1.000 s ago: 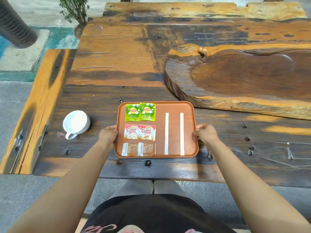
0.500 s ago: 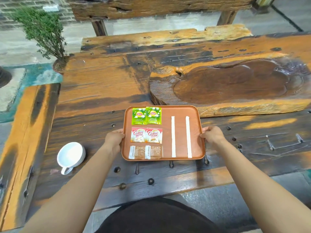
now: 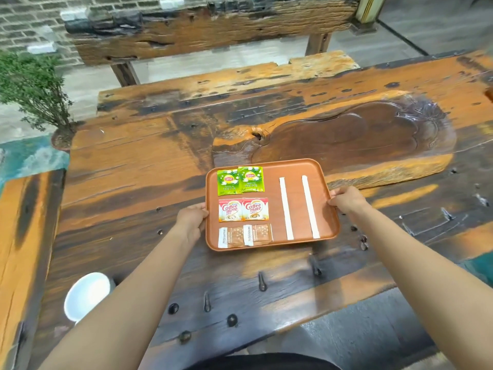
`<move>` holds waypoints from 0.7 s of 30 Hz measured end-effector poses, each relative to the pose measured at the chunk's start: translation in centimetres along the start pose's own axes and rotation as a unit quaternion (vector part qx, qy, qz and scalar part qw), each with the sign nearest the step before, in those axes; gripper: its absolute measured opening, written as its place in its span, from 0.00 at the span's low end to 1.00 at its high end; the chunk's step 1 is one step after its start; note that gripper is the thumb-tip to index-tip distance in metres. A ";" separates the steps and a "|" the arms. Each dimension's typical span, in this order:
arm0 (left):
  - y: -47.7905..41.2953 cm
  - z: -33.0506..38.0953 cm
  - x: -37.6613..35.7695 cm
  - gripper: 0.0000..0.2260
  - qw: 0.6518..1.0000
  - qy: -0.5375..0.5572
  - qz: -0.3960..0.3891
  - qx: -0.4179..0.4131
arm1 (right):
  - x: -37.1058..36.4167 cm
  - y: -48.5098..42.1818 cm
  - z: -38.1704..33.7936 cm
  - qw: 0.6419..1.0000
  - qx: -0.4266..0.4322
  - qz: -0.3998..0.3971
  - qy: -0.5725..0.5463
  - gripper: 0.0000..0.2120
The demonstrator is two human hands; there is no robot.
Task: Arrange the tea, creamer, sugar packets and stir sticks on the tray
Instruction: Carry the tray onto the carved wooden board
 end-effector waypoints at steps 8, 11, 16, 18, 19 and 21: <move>-3.4 2.1 -8.3 0.16 1.000 -0.019 -0.010 -0.002 | 5.3 -7.5 -2.0 0.999 0.020 0.027 -0.014 0.06; -4.6 2.5 -11.7 0.15 0.999 -0.051 0.000 -0.009 | 6.8 -10.7 -2.6 0.999 0.015 0.030 -0.034 0.08; -7.0 2.9 -16.8 0.15 0.996 -0.081 0.023 -0.023 | 8.7 -15.9 -3.5 0.997 0.000 0.072 -0.035 0.08; -7.8 3.2 -18.6 0.16 0.995 -0.088 0.028 -0.031 | 9.3 -17.7 -3.7 0.996 -0.001 0.084 -0.038 0.08; -8.2 3.4 -19.4 0.16 0.995 -0.094 0.029 -0.035 | 9.6 -18.6 -3.8 0.995 -0.001 0.086 -0.040 0.09; -8.9 3.5 -21.0 0.16 0.993 -0.106 0.027 -0.037 | 10.3 -20.2 -3.9 0.995 0.000 0.095 -0.036 0.09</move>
Point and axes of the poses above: each hand's wrist, its own y-axis away from the middle knuckle, its own x-axis out of the back of the hand, z = x × y, the point moved 4 cm from there along -y, towards the middle knuckle, and after that the axes turned 8 degrees about -x, right-handed, at the moved point
